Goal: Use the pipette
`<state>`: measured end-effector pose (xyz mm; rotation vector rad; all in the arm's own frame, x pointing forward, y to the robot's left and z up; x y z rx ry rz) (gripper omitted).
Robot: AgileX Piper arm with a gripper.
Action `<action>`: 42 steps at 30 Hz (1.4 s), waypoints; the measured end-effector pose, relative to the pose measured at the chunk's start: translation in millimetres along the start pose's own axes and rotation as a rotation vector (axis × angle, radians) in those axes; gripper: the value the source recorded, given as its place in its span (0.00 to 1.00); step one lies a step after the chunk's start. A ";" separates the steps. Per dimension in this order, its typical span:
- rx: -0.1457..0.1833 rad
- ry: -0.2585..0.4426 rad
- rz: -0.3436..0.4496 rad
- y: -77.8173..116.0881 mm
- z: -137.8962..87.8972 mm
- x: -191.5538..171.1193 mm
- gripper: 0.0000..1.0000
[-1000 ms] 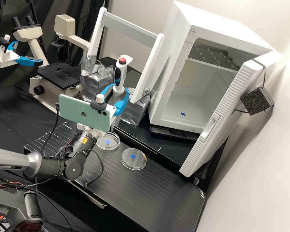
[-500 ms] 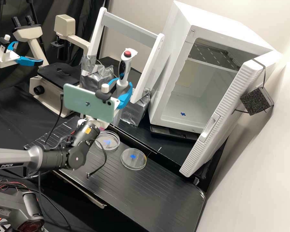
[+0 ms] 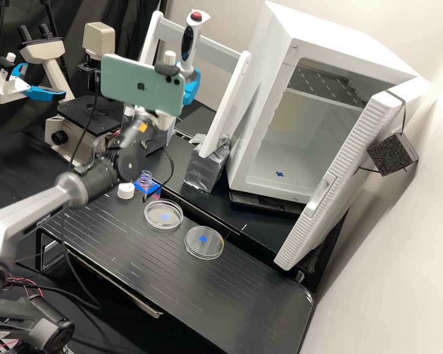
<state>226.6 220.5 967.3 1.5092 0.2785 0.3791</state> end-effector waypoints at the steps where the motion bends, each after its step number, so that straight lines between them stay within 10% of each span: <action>1: -0.013 -0.009 -0.020 1.0 -6.9 9.1 0.00; 12: -0.092 -0.100 -0.145 -9.6 -40.8 63.4 0.00; 22: -0.079 -0.150 -0.381 -38.3 -45.5 96.3 0.00; 42: -0.076 -0.156 -0.297 -13.0 -50.8 117.5 0.00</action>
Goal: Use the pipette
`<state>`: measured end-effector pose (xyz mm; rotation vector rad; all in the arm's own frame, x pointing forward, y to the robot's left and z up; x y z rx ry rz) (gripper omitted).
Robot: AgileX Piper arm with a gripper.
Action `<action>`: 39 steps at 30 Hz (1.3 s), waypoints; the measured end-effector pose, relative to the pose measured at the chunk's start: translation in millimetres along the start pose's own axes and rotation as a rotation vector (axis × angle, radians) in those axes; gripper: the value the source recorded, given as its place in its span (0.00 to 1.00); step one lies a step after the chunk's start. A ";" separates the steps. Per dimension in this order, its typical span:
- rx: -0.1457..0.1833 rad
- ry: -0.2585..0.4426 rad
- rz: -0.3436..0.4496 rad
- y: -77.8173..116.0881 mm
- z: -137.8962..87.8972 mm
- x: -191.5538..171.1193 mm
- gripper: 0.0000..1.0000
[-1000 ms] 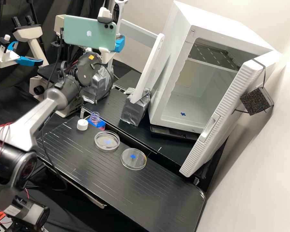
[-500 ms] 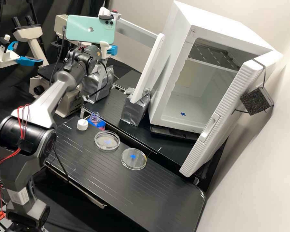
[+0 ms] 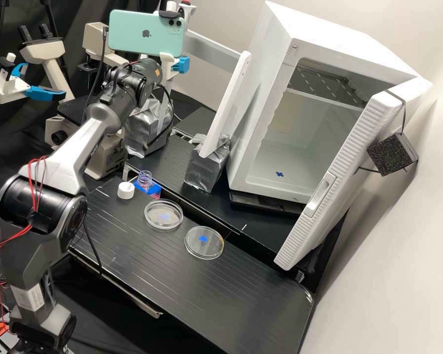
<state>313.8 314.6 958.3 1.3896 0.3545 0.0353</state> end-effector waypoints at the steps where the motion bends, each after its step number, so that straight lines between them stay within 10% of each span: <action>1: 0.007 0.000 0.005 1.7 -0.1 2.3 0.00; 29: 0.033 -0.093 -0.077 -24.9 35.0 22.0 0.00; 30: 0.031 -0.093 -0.077 -24.9 35.0 22.0 1.00; 39: 0.033 -0.087 -0.061 -25.9 36.2 23.0 1.00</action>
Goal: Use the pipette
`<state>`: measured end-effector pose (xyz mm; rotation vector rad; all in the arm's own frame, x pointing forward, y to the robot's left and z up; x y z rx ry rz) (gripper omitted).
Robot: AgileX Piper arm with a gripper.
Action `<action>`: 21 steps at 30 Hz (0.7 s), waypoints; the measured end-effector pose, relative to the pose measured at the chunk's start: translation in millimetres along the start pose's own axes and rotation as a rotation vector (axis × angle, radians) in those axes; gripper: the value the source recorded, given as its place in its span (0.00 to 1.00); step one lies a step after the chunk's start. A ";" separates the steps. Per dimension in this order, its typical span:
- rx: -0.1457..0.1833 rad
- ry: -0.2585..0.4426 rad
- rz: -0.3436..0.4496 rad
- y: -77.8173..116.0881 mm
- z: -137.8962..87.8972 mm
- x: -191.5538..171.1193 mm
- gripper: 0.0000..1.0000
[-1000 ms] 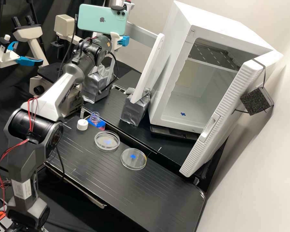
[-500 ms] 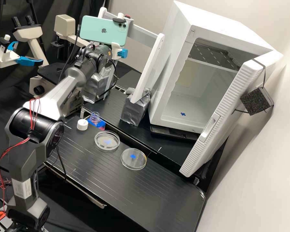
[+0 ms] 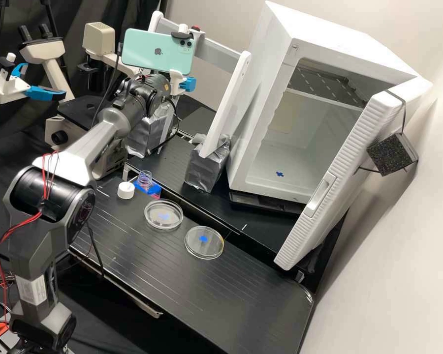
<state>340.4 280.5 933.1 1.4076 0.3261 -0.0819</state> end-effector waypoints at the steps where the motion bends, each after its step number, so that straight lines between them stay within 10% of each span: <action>1: -0.001 0.002 0.006 0.5 -0.1 0.1 1.00; 15: 0.033 0.073 0.054 -12.9 5.6 -25.2 1.00; 21: 0.031 0.038 0.213 -17.2 33.6 -65.9 1.00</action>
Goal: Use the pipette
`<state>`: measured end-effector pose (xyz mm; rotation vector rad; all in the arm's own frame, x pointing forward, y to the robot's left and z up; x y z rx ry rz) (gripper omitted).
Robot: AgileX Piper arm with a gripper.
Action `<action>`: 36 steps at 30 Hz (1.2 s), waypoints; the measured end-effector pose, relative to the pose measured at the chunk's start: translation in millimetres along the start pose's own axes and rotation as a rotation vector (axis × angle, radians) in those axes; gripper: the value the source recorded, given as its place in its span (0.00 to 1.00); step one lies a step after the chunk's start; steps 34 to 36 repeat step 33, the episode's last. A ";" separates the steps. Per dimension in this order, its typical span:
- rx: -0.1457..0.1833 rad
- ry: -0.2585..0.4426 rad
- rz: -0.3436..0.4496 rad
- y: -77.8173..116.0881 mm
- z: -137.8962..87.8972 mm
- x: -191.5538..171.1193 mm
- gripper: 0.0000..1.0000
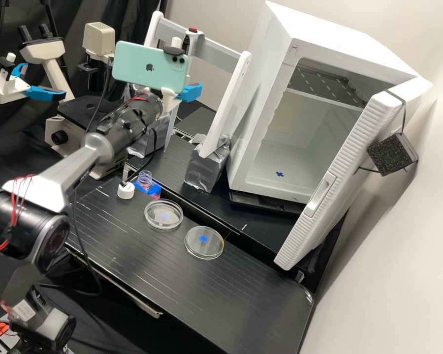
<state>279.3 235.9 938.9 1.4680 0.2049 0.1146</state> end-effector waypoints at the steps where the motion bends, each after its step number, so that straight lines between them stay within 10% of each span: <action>1: -0.005 -0.001 0.042 -1.3 7.0 -6.3 1.00; 13: 0.171 0.300 0.434 -43.9 87.3 -84.8 1.00; 25: 0.112 0.204 0.363 -83.7 118.6 -100.7 1.00; 36: 0.172 0.187 0.328 -90.8 125.0 -101.3 1.00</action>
